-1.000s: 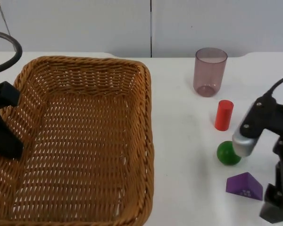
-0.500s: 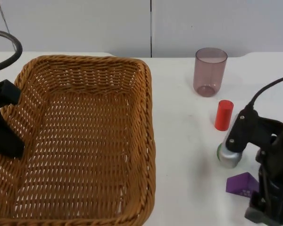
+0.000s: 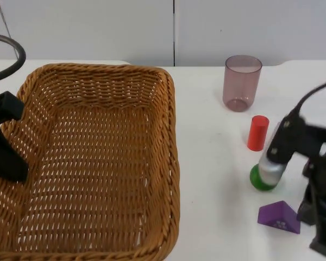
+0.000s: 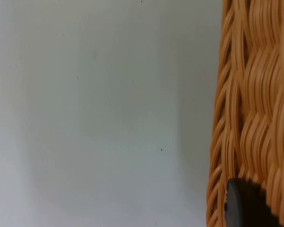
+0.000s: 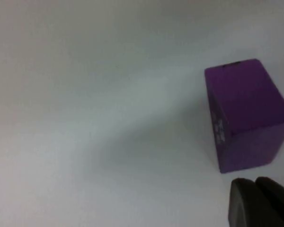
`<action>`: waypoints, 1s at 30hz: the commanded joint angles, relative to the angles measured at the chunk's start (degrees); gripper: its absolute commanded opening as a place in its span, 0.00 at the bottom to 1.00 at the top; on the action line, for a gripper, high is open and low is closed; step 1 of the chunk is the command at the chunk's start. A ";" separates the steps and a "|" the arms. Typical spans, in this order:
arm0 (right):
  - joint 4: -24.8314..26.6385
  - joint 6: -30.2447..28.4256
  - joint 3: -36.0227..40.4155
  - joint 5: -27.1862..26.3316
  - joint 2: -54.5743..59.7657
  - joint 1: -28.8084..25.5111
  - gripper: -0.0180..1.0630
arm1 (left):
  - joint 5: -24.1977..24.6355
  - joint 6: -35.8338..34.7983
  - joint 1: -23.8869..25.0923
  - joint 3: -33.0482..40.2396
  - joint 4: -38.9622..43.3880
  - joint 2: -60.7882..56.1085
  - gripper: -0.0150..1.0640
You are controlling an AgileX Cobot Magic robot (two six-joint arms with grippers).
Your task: Pick up the basket with the left hand and place the triangular block into the basket with the right hand.
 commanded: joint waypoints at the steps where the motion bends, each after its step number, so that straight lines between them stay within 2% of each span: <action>1: 0.66 -0.34 -0.18 5.78 -7.27 2.22 0.02 | 0.63 0.12 0.12 0.13 -2.05 -0.56 0.01; 5: 1.65 -0.25 -0.18 6.77 -12.93 2.60 0.02 | 0.74 0.12 0.12 0.13 -2.41 -0.56 0.01; 10: 0.10 -0.25 -0.18 6.66 -12.52 2.27 0.03 | 0.41 0.12 0.12 0.13 -2.40 -0.56 0.01; 13: -0.75 -0.25 -0.18 4.55 -9.35 2.27 0.17 | 0.41 0.12 0.12 0.13 -2.40 -0.56 0.01; 14: -0.75 -0.25 -0.18 4.55 -9.35 2.27 0.17 | 0.41 0.12 0.12 0.13 -2.40 -0.56 0.01; 17: -1.33 -0.25 -0.18 1.64 -5.62 2.27 0.42 | 0.41 0.12 0.12 0.13 -2.03 -0.56 0.01; 18: -1.33 -0.25 -0.18 1.64 -5.62 2.27 0.42 | 0.41 0.12 0.12 0.13 -2.03 -0.56 0.01; 19: -1.33 -0.25 -0.18 -0.12 -3.98 2.27 0.54 | 0.41 0.12 0.12 0.13 -2.03 -0.56 0.01; 21: -1.33 -0.25 -0.18 -2.70 -1.39 2.22 0.62 | 0.41 0.12 0.12 0.13 -2.03 -0.56 0.01; 26: -1.33 -0.09 -0.34 -6.93 3.53 -0.87 0.64 | 0.41 0.12 0.12 0.13 -2.03 -0.56 0.01; 30: -0.24 -0.09 -1.90 -6.01 7.15 -2.35 0.64 | 0.41 0.12 0.12 0.13 -2.15 -0.56 0.01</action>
